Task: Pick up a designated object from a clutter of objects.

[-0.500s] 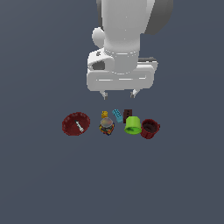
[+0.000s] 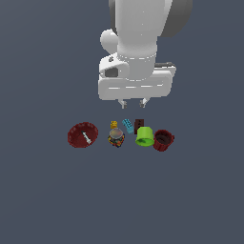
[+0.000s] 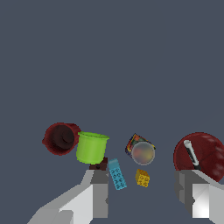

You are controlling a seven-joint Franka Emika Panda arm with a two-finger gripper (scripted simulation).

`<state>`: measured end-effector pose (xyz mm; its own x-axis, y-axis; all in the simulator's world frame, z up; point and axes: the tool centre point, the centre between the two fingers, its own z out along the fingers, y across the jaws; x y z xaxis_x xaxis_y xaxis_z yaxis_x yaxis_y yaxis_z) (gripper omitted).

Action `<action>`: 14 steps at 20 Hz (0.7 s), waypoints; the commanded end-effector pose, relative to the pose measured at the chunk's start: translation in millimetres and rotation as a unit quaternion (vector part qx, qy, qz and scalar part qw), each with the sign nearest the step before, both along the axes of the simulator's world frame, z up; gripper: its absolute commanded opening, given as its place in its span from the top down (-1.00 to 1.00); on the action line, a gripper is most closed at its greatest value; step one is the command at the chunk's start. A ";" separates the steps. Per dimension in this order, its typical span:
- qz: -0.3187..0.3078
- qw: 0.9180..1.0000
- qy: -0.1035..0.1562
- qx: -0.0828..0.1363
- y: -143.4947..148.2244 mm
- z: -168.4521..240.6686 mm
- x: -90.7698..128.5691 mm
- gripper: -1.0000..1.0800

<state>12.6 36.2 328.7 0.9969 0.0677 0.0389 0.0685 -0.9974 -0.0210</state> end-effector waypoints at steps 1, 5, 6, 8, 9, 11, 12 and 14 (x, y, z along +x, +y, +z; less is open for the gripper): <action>-0.001 1.000 0.001 0.000 0.6 -0.4 0.4 -0.23; -0.008 1.000 0.008 0.002 4.8 -4.4 2.7 -0.23; -0.011 1.000 0.011 0.003 6.5 -6.0 3.5 -0.23; -0.018 1.000 0.018 0.005 10.7 -10.1 5.6 -0.23; -0.023 0.999 0.022 0.005 13.3 -12.5 6.9 -0.23; -0.033 0.999 0.033 0.007 19.3 -18.4 9.6 -0.23; -0.039 0.998 0.038 0.008 22.7 -21.8 11.1 -0.23; -0.052 0.997 0.052 0.010 30.6 -29.5 14.2 -0.23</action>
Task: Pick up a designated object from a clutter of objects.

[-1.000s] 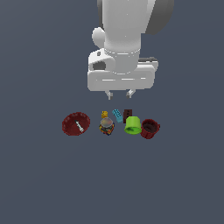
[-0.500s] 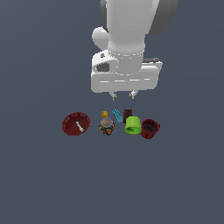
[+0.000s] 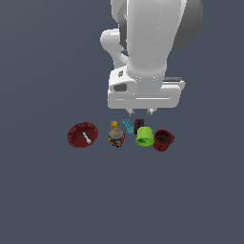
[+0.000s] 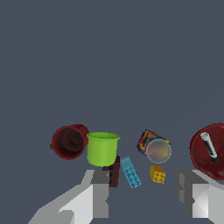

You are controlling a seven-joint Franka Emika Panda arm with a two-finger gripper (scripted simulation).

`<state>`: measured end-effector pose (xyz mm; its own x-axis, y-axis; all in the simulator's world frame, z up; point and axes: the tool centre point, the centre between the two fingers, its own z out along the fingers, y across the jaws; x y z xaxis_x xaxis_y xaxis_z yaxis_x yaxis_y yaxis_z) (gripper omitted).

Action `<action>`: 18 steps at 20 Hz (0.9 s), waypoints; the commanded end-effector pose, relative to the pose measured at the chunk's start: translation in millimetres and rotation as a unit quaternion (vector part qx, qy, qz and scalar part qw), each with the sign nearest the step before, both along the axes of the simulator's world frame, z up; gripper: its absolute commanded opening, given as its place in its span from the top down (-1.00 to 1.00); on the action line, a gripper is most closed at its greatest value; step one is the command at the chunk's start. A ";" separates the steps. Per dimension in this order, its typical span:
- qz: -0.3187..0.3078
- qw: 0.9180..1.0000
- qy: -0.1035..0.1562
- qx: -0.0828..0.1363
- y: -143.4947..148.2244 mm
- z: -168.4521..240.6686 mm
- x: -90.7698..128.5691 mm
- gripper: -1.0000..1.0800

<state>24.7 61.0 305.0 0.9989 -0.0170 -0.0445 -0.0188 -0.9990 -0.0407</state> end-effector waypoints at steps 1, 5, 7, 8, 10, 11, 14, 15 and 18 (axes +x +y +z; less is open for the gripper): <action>-0.016 1.000 0.018 0.002 10.3 -10.3 3.8 -0.23; -0.050 0.997 0.053 0.004 31.3 -31.6 10.2 -0.23; -0.069 0.995 0.074 0.004 43.5 -44.1 12.9 -0.23; -0.078 0.993 0.084 0.003 49.6 -50.5 14.0 -0.23; -0.097 0.990 0.105 0.001 61.8 -63.5 15.6 -0.23; -0.106 0.988 0.115 0.000 68.0 -70.0 16.1 -0.23; -0.133 0.980 0.146 -0.006 86.4 -90.1 16.7 -0.23; -0.142 0.977 0.156 -0.008 92.5 -96.9 16.4 -0.23; -0.168 0.968 0.187 -0.017 110.8 -117.5 14.7 -0.23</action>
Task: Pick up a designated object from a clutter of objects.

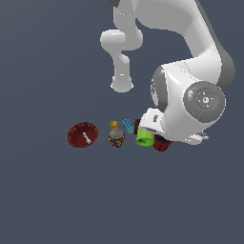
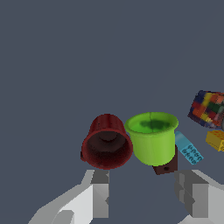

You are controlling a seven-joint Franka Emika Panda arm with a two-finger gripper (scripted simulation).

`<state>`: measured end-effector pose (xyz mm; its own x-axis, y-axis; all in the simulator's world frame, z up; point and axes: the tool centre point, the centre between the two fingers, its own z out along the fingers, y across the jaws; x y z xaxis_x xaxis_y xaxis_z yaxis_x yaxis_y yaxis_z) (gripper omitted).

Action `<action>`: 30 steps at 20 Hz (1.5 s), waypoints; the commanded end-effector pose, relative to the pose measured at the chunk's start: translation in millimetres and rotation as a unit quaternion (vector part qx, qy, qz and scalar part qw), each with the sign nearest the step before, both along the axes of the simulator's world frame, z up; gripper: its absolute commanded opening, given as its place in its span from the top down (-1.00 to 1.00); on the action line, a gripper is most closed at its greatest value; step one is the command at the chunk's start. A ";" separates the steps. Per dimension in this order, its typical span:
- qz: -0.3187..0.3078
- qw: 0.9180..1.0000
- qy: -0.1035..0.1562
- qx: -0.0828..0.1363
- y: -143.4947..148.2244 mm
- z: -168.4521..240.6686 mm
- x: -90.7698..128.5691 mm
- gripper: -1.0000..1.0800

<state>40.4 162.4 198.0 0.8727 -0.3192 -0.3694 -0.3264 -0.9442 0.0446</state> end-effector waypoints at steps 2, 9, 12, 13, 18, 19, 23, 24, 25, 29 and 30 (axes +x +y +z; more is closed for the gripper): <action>-0.030 0.999 0.038 -0.012 21.4 -24.4 -3.1 -0.23; -0.078 0.991 0.103 -0.038 56.0 -66.1 -13.8 -0.23; -0.091 0.987 0.122 -0.047 65.9 -78.6 -18.2 -0.23; -0.095 0.986 0.127 -0.050 68.6 -82.1 -19.6 -0.23; -0.107 0.982 0.145 -0.060 77.6 -93.9 -24.4 -0.23; -0.108 0.981 0.147 -0.061 78.6 -95.2 -25.0 -0.23; -0.108 0.981 0.148 -0.062 79.2 -96.2 -25.7 -0.23; -0.108 0.981 0.148 -0.062 79.3 -96.4 -25.8 -0.23; -0.108 0.981 0.148 -0.062 79.3 -96.9 -26.3 -0.23; -0.109 0.981 0.148 -0.062 80.1 -102.4 -30.8 -0.23; -0.109 0.981 0.149 -0.062 80.1 -104.9 -32.5 -0.23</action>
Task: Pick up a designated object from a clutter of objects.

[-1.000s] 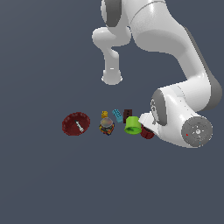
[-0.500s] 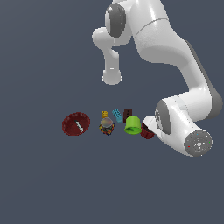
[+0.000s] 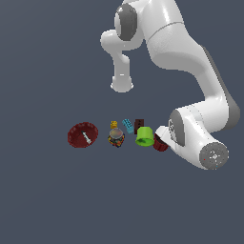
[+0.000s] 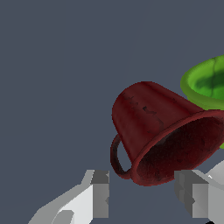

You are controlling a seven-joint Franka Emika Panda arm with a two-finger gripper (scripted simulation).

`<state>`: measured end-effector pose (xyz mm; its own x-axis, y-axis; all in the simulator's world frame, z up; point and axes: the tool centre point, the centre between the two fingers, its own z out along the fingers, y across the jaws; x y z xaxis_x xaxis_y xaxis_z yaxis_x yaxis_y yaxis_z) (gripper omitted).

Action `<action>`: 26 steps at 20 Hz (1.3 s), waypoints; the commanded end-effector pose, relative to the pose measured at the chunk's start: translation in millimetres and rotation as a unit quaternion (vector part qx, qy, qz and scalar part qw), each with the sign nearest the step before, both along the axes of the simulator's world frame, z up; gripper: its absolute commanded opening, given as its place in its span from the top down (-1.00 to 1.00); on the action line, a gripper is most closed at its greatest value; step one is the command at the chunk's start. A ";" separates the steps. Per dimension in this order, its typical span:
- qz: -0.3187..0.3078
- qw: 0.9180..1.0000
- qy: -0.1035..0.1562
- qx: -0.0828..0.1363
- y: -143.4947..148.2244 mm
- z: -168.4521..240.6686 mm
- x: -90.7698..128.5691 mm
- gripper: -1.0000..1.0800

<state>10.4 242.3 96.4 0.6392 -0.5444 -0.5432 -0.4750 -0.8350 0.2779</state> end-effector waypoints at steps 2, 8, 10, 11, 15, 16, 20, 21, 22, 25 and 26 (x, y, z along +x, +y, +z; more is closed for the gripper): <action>0.000 1.000 0.001 -0.001 0.8 -8.6 -6.8 -0.23; -0.001 1.000 0.001 -0.001 1.9 -18.2 -13.9 -0.23; -0.001 1.000 0.001 -0.001 2.3 -18.9 -14.0 -0.23; -0.001 1.000 0.001 -0.001 2.4 -18.9 -13.9 -0.23; -0.001 1.000 0.001 -0.001 2.4 -18.9 -13.9 1.00; -0.001 1.000 0.001 -0.001 2.4 -18.9 -13.9 1.00; -0.001 1.000 0.001 -0.001 2.4 -18.9 -13.9 1.00; -0.001 1.000 0.001 -0.001 2.4 -18.9 -13.9 1.00; -0.001 1.000 0.001 0.000 2.7 -17.8 -13.5 1.00; -0.001 1.000 0.001 0.000 2.8 -14.8 -13.8 1.00; -0.001 1.000 0.001 0.000 2.9 -12.4 -14.0 1.00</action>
<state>-4.1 244.6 80.1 0.6360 -0.5469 -0.5444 -0.4758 -0.8334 0.2813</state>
